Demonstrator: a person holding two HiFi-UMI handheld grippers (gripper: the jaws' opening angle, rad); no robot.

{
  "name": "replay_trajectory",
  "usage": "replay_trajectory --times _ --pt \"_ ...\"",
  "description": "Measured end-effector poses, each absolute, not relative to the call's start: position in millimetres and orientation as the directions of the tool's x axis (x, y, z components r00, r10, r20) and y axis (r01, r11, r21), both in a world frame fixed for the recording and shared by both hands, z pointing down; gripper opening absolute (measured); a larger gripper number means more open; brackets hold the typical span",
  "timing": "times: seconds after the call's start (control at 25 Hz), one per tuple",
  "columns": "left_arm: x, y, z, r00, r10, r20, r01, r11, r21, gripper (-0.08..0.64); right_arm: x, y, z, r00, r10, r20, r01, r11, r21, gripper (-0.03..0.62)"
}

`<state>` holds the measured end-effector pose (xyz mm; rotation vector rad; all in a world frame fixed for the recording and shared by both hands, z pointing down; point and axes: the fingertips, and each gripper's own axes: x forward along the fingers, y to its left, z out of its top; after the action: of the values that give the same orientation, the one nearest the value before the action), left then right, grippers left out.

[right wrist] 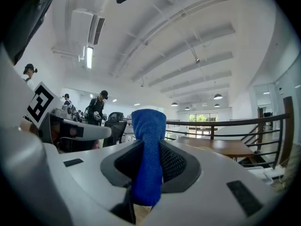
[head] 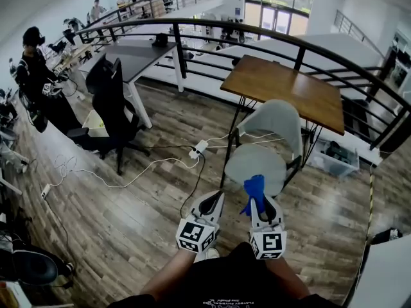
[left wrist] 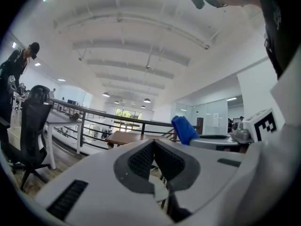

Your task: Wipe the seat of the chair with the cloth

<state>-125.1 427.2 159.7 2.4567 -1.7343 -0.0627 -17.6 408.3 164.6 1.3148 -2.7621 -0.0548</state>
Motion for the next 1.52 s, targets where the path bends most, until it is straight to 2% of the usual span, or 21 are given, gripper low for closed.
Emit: replay_trajectory --times 0.72,0.96,1.52 --pt "-118 318 155 0.339 -0.939 0.06 -0.937 -0.331 0.114 0.003 -19 284 152 -0.639 -0.768 0.046 -0.766 0.64 0.061 0.103" --pt "-122 276 158 0.296 -0.953 0.068 -0.953 -0.289 0.093 0.003 -22 242 159 -0.656 -0.753 0.047 -0.75 0.658 0.066 0.103" --pt "-126 215 169 0.295 -0.949 0.109 -0.954 -0.285 0.094 0.003 -31 180 173 -0.661 -0.748 0.06 -0.75 0.662 -0.01 0.103"
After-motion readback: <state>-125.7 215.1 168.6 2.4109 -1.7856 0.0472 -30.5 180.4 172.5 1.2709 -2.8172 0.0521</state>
